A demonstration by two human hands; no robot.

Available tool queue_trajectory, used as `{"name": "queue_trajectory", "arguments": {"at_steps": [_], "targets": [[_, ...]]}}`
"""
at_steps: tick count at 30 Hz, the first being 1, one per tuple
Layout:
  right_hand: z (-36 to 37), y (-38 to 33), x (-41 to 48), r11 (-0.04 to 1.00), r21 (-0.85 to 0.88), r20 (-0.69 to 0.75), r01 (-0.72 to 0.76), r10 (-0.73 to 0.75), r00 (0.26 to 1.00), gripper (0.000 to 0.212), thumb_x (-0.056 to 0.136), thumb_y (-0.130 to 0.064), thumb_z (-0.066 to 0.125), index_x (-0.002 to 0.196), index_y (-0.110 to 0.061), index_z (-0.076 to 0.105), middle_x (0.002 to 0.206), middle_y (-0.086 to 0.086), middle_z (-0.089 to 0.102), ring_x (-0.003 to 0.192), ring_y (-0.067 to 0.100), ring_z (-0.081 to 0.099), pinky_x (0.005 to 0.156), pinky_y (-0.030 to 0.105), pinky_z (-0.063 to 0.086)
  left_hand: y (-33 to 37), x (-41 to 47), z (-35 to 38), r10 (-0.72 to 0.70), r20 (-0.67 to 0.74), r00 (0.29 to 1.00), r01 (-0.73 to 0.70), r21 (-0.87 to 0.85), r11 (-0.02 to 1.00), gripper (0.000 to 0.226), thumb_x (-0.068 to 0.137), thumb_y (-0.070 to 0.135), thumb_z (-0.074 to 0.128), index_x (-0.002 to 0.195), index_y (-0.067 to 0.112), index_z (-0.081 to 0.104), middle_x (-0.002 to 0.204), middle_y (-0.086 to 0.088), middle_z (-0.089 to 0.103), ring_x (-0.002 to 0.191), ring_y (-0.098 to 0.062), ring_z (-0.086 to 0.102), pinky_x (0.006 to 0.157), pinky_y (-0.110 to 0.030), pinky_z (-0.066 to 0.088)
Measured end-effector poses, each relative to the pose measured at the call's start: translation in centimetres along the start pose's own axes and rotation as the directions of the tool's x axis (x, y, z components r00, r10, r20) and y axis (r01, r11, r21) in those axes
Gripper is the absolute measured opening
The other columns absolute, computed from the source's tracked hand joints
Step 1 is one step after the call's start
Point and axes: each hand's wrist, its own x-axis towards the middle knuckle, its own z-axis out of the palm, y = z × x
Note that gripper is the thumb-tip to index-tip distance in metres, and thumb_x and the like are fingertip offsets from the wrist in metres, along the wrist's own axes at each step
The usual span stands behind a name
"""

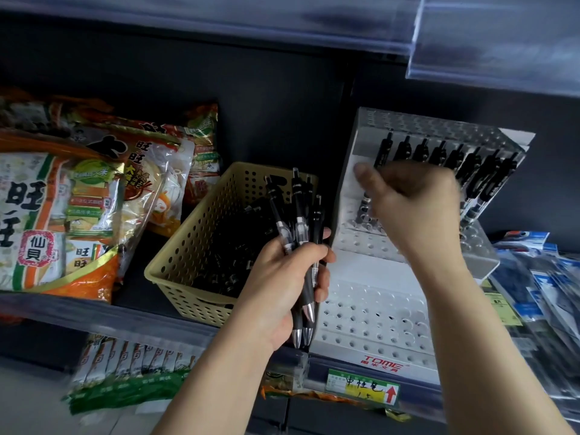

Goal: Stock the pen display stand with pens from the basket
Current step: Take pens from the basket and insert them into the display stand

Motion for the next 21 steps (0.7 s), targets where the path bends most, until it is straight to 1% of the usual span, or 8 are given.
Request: {"name": "queue_trajectory", "arguments": {"at_steps": [1, 3, 5, 8, 11, 13, 16, 21], "targets": [[-0.26, -0.59, -0.18, 0.993, 0.075, 0.174, -0.094, 0.080, 0.981, 0.033, 0.085, -0.042, 0.066, 0.064, -0.016, 0.068, 0.048, 0.001, 0.061, 0.037, 0.006, 0.045, 0.042, 0.018, 0.035, -0.03, 0.05, 0.09, 0.000, -0.002, 1.000, 0.000, 0.000, 1.000, 0.019, 0.088, -0.001, 0.054, 0.105, -0.005, 0.058, 0.073, -0.010, 0.060, 0.049, -0.017, 0.047, 0.039, -0.024, 0.035], [-0.38, -1.30, -0.69, 0.957, 0.130, 0.490, -0.260, 0.166, 0.856, 0.029, 0.083, -0.039, 0.069, 0.073, -0.012, 0.072, 0.053, 0.003, 0.062, 0.037, 0.007, 0.040, 0.041, 0.019, 0.034, -0.09, 0.10, 0.21, 0.005, 0.009, 1.000, -0.005, 0.021, 1.000, 0.013, 0.088, -0.002, 0.052, 0.099, -0.005, 0.059, 0.072, -0.010, 0.060, 0.048, -0.017, 0.046, 0.039, -0.023, 0.034], [-0.15, -1.26, -1.03, 0.930, 0.164, 0.596, -0.329, 0.172, 0.784, 0.020, 0.081, -0.028, 0.073, 0.079, -0.008, 0.071, 0.056, 0.003, 0.061, 0.039, 0.008, 0.039, 0.041, 0.019, 0.031, -0.07, 0.04, 0.28, 0.009, 0.026, 1.000, -0.010, 0.035, 0.999, 0.007, 0.088, -0.001, 0.053, 0.090, -0.002, 0.060, 0.070, -0.010, 0.060, 0.048, -0.018, 0.045, 0.040, -0.024, 0.034], [-0.05, -0.91, -0.96, 0.867, 0.281, 0.561, -0.412, 0.200, 0.803, 0.014, 0.077, -0.016, 0.076, 0.079, -0.005, 0.066, 0.057, 0.000, 0.060, 0.040, 0.005, 0.043, 0.038, 0.015, 0.030, 0.13, -0.10, 0.18, 0.026, 0.046, 0.999, -0.027, 0.031, 0.999, 0.005, 0.088, 0.003, 0.056, 0.085, 0.002, 0.060, 0.069, -0.012, 0.064, 0.046, -0.020, 0.049, 0.041, -0.026, 0.039], [-0.32, -0.64, -0.64, 0.822, 0.423, 0.392, -0.382, 0.215, 0.895, 0.018, 0.078, -0.021, 0.075, 0.081, -0.007, 0.064, 0.059, -0.004, 0.063, 0.044, 0.011, 0.052, 0.037, 0.020, 0.031, 0.31, -0.10, 0.09, 0.023, 0.053, 0.998, -0.025, 0.033, 0.999, 0.008, 0.088, 0.012, 0.059, 0.090, 0.005, 0.062, 0.070, -0.010, 0.067, 0.047, -0.020, 0.053, 0.042, -0.026, 0.043], [-0.54, -0.61, -0.51, 0.801, 0.483, 0.318, -0.354, 0.216, 0.923, 0.020, 0.075, -0.023, 0.077, 0.080, -0.009, 0.064, 0.061, -0.002, 0.066, 0.044, 0.013, 0.057, 0.037, 0.020, 0.034, 0.28, 0.00, 0.10, 0.017, 0.029, 0.999, -0.018, 0.028, 0.999, 0.009, 0.088, 0.014, 0.059, 0.090, 0.006, 0.062, 0.070, -0.009, 0.067, 0.047, -0.019, 0.050, 0.039, -0.023, 0.039], [-0.63, -0.79, -0.73, 0.787, 0.481, 0.392, -0.388, 0.203, 0.897, 0.024, 0.067, -0.023, 0.078, 0.078, -0.007, 0.064, 0.063, 0.002, 0.069, 0.047, 0.015, 0.061, 0.039, 0.021, 0.040, 0.18, 0.16, 0.25, 0.044, -0.003, 0.999, -0.044, 0.008, 0.999, 0.010, 0.089, 0.014, 0.059, 0.091, 0.004, 0.061, 0.069, -0.007, 0.065, 0.046, -0.016, 0.047, 0.037, -0.021, 0.033], [-0.78, -0.65, -0.61, 0.775, 0.473, 0.463, -0.420, 0.186, 0.866, 0.019, 0.071, -0.014, 0.076, 0.081, -0.004, 0.064, 0.064, 0.002, 0.070, 0.052, 0.016, 0.064, 0.043, 0.020, 0.046, 0.08, 0.24, 0.12, 0.079, -0.015, 0.997, -0.079, 0.005, 0.997, 0.012, 0.088, 0.015, 0.059, 0.093, 0.003, 0.061, 0.069, -0.007, 0.065, 0.046, -0.017, 0.047, 0.038, -0.021, 0.032]]}}
